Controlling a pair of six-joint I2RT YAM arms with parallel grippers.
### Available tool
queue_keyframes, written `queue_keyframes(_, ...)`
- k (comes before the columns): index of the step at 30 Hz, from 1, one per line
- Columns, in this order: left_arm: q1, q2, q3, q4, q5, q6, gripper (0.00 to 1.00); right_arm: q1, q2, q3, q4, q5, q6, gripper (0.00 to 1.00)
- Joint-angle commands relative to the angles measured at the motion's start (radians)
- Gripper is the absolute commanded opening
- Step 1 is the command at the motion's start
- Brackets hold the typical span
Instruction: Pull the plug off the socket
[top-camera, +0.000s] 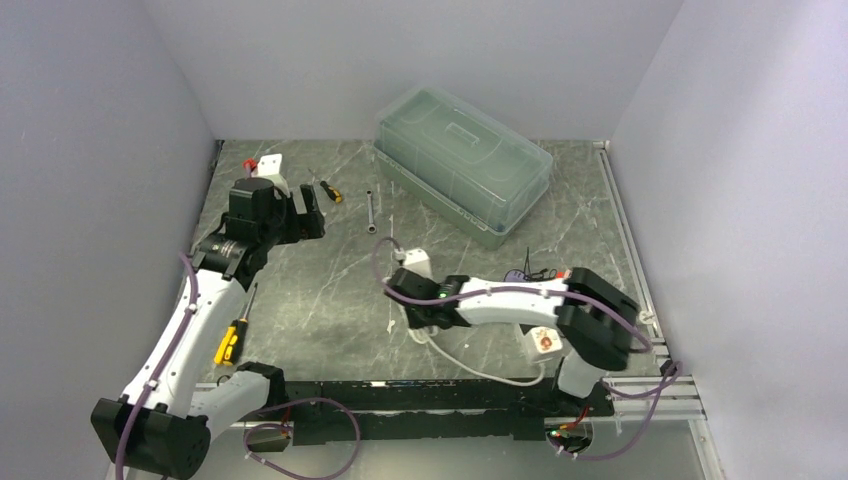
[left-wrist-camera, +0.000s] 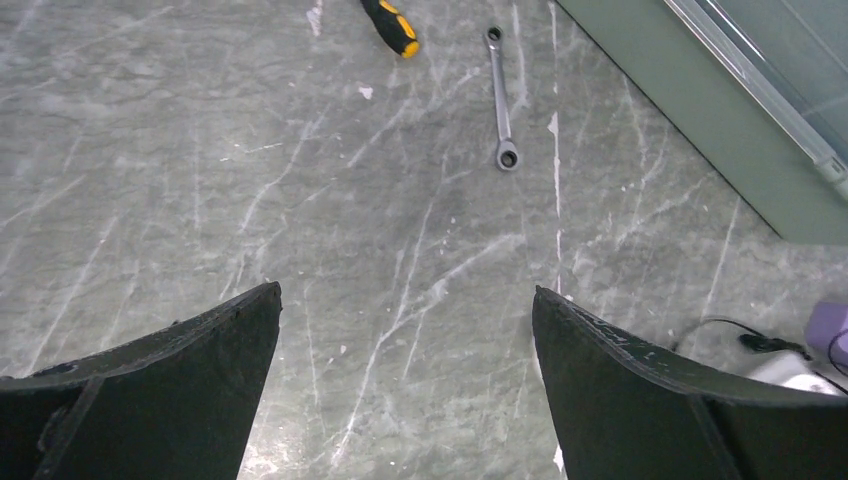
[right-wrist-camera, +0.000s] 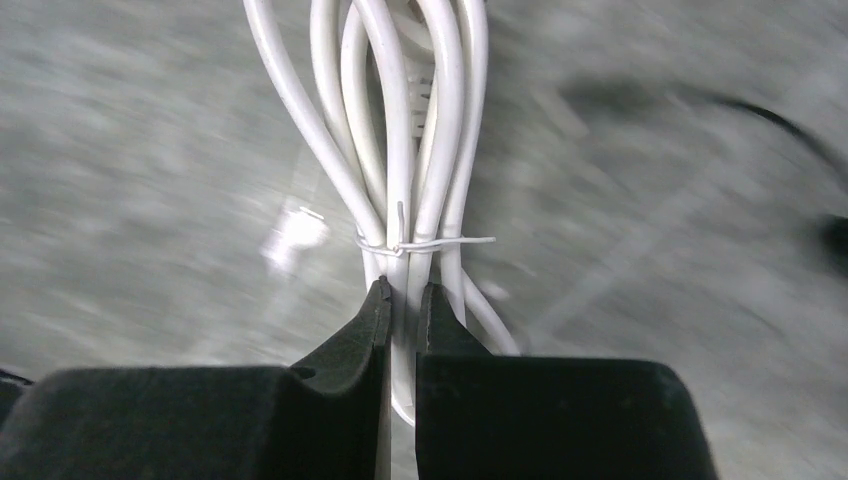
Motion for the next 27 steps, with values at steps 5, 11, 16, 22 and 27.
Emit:
queue_keyframes(5, 0.015, -0.068, -0.019, 0.039, -0.171, -0.021, 1.00, 0.036, 0.273, 0.420, 0.277, 0.008, -0.093, 0.00)
queue_keyframes(11, 0.032, -0.060, -0.012, 0.026, -0.199, -0.033, 1.00, 0.012, 0.281, 0.502, 0.278, 0.036, -0.138, 0.20)
queue_keyframes(16, 0.040, -0.060, -0.012, 0.020, -0.199, -0.045, 1.00, 0.013, 0.126, 0.362, 0.286, 0.066, -0.192, 0.61)
queue_keyframes(22, 0.042, -0.102, -0.047, 0.027, -0.153, -0.062, 1.00, 0.012, -0.136, 0.112, 0.202, 0.128, -0.152, 0.82)
queue_keyframes(27, 0.040, -0.059, -0.081, -0.035, -0.007, -0.089, 1.00, -0.011, -0.364, -0.034, 0.064, 0.212, -0.108, 0.92)
